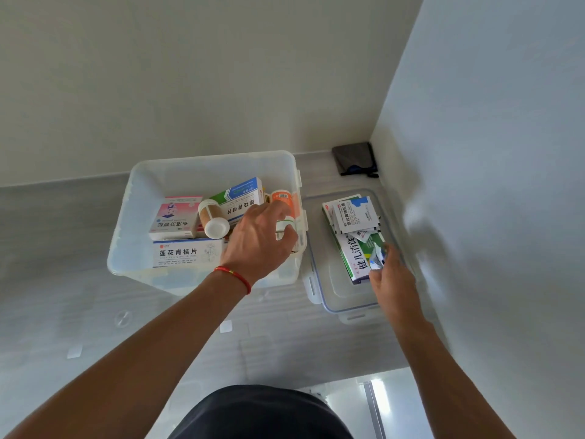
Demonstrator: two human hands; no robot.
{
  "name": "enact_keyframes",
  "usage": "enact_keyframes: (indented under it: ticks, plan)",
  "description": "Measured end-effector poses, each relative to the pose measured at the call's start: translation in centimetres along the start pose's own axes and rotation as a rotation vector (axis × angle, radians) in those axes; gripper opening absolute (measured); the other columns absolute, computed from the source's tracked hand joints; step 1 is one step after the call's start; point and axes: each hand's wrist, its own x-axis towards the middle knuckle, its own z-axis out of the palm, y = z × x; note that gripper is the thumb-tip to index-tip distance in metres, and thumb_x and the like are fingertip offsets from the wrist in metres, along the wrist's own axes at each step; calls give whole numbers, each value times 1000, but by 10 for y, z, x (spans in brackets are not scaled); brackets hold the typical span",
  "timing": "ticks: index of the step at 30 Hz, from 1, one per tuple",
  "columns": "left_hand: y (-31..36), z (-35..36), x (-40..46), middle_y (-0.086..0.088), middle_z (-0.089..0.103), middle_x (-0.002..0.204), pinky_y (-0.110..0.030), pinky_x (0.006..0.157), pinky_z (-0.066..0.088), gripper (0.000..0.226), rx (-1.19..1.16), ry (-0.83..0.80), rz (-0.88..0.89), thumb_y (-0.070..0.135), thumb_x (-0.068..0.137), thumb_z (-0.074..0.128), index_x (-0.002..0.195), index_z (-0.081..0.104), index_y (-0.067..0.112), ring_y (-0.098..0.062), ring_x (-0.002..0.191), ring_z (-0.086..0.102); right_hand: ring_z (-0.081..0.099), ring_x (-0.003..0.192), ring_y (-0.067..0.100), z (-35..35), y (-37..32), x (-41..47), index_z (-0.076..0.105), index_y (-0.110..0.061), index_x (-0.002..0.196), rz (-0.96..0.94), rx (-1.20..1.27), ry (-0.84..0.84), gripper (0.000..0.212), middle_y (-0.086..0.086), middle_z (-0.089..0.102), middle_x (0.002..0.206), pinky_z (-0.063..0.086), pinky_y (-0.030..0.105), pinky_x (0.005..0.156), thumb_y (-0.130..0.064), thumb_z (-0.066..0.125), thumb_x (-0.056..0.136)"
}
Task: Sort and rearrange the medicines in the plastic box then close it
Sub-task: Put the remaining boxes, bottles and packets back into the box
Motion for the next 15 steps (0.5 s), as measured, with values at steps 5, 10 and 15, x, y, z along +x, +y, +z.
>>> enact_keyframes:
  ticks: [5, 10, 15]
  plan:
    - [6, -2, -6, -5, 72, 94, -43, 80, 55, 20, 1, 112, 13, 19, 86, 61, 102, 69, 12, -26, 91, 63, 71, 99, 30, -43, -9, -18, 61, -10, 127, 257, 447, 26, 35, 14, 72, 116, 58, 49, 85, -7, 61, 92]
    - [39, -17, -34, 2, 70, 109, -33, 89, 54, 28, -282, 125, 108, 22, 88, 65, 115, 66, 17, -9, 97, 60, 76, 85, 15, -89, -76, -42, 73, -21, 114, 136, 1023, -117, 36, 3, 78, 97, 57, 27, 56, -11, 59, 82]
    - [46, -48, -43, -8, 74, 109, -51, 74, 63, 21, -991, -102, -258, 14, 98, 58, 118, 60, 8, -23, 96, 73, 75, 97, 20, -86, -153, -45, 72, -32, 105, -39, 995, -209, 30, 0, 78, 101, 62, 38, 79, -20, 61, 80]
